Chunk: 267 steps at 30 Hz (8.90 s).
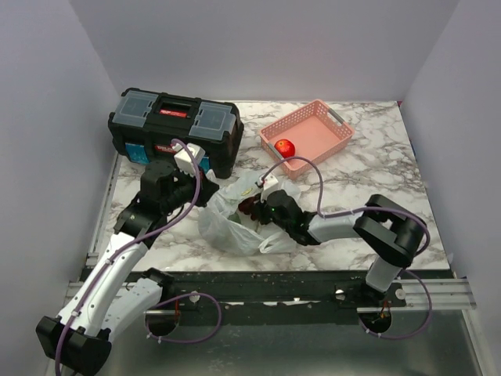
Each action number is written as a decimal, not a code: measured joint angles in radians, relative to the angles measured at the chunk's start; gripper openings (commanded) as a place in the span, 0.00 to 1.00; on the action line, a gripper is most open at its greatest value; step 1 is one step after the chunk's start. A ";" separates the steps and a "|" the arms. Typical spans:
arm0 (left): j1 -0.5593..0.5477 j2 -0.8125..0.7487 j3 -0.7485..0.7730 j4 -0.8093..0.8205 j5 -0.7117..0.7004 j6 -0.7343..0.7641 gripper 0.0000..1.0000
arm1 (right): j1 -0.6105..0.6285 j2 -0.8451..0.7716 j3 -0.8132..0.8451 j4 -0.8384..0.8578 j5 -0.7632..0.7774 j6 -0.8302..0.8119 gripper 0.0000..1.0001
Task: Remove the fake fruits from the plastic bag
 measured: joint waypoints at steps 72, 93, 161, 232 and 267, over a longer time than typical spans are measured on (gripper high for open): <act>0.010 0.046 0.014 -0.034 -0.036 0.032 0.00 | 0.002 -0.744 0.213 -0.439 0.100 0.267 0.01; 0.010 0.021 0.014 -0.034 -0.021 0.028 0.00 | -0.324 -0.222 0.562 -0.798 0.368 0.173 0.01; 0.010 0.022 0.014 -0.033 0.014 0.012 0.00 | -0.397 -0.064 0.635 -0.978 0.206 0.222 0.64; 0.041 0.026 -0.425 0.081 -0.091 -0.702 0.00 | 0.231 -0.465 -0.203 -0.217 -0.149 0.502 0.75; 0.043 -0.579 -0.622 -0.168 -0.190 -0.750 0.00 | 0.231 -0.497 0.001 -0.336 -0.206 0.372 0.71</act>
